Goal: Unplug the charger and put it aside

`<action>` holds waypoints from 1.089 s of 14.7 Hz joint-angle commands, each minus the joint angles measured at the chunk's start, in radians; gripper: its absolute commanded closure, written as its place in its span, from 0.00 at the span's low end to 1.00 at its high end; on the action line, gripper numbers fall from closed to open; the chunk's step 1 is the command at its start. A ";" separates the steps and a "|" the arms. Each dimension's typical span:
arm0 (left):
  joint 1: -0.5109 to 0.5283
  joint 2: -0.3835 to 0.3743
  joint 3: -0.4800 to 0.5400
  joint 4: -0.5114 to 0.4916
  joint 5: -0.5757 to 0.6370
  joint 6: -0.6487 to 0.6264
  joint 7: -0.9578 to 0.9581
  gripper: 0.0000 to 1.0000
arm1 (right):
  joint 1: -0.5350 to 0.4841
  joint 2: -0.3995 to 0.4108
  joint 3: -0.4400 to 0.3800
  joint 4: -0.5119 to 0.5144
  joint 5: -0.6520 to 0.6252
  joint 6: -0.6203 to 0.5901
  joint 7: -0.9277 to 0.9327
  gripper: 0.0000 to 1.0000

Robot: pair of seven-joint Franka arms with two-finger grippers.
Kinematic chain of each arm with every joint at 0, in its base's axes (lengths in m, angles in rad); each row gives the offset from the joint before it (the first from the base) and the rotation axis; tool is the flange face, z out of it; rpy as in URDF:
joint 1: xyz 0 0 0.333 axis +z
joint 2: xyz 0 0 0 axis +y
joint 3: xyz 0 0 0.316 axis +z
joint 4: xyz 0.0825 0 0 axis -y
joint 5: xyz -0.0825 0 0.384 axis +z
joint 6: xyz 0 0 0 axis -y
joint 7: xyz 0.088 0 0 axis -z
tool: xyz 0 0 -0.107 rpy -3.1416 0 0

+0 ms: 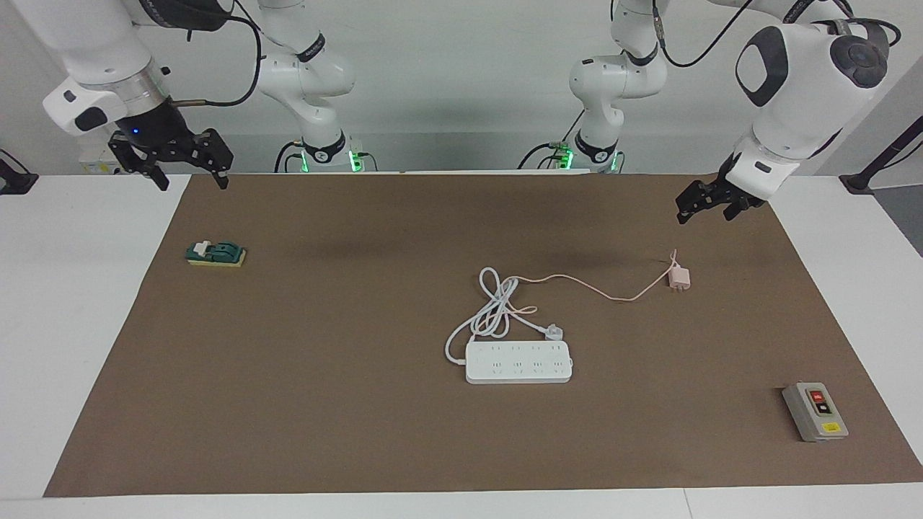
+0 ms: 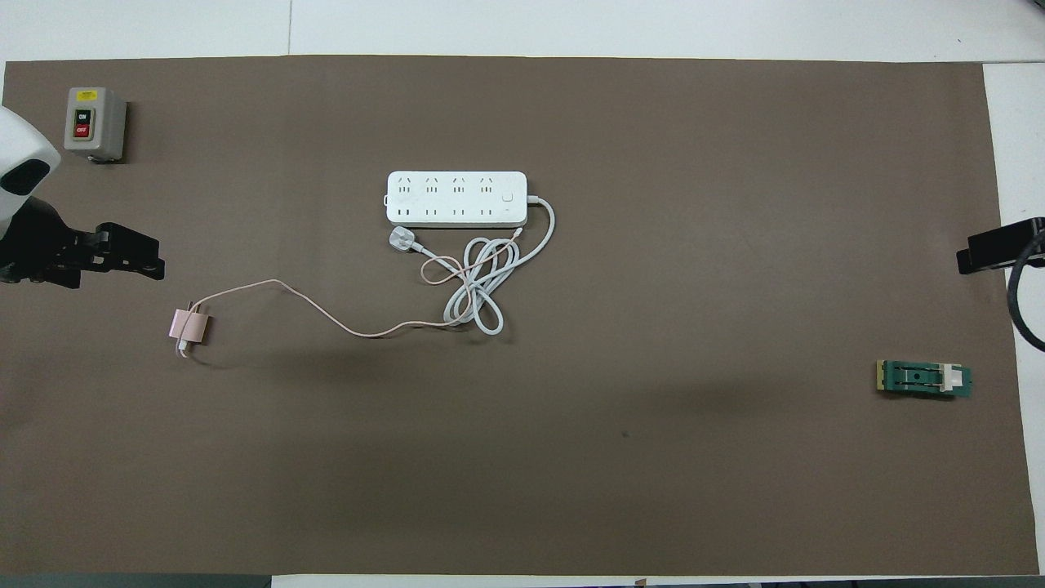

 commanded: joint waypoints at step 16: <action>-0.017 -0.055 0.017 -0.026 -0.018 0.005 0.012 0.00 | -0.029 -0.023 0.038 -0.028 -0.007 0.018 0.023 0.00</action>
